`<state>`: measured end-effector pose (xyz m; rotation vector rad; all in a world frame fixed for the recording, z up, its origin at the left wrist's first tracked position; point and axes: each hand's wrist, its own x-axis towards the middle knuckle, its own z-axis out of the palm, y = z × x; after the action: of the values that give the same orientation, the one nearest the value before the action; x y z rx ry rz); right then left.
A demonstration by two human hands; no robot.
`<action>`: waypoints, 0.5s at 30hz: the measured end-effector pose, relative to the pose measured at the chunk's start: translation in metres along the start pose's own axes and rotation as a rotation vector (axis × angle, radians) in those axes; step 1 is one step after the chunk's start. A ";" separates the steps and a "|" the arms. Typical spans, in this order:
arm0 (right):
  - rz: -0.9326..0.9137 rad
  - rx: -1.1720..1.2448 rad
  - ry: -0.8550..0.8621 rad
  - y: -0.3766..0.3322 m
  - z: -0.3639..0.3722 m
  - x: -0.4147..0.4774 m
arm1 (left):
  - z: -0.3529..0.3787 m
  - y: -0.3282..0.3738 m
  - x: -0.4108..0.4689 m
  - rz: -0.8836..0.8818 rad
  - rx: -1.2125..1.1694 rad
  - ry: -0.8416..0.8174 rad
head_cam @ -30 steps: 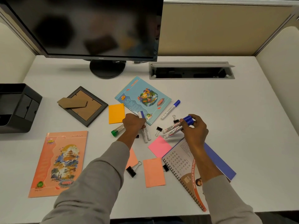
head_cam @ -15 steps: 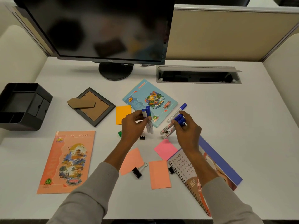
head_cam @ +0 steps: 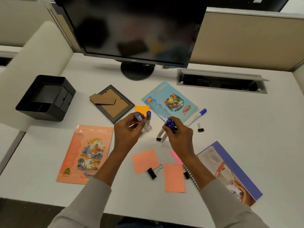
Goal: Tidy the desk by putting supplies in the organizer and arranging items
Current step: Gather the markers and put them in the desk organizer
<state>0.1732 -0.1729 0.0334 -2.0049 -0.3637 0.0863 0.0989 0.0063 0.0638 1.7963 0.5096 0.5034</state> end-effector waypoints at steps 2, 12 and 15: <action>-0.022 -0.006 -0.053 -0.007 0.014 0.001 | 0.000 -0.004 -0.006 0.014 0.024 -0.011; -0.099 -0.097 -0.088 -0.018 0.039 0.001 | -0.012 -0.020 -0.011 -0.007 0.049 0.049; -0.046 -0.076 -0.063 -0.014 0.031 0.002 | -0.023 -0.023 -0.008 -0.013 0.055 0.074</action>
<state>0.1650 -0.1397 0.0317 -2.0707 -0.4588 0.1082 0.0769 0.0257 0.0468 1.8311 0.5907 0.5537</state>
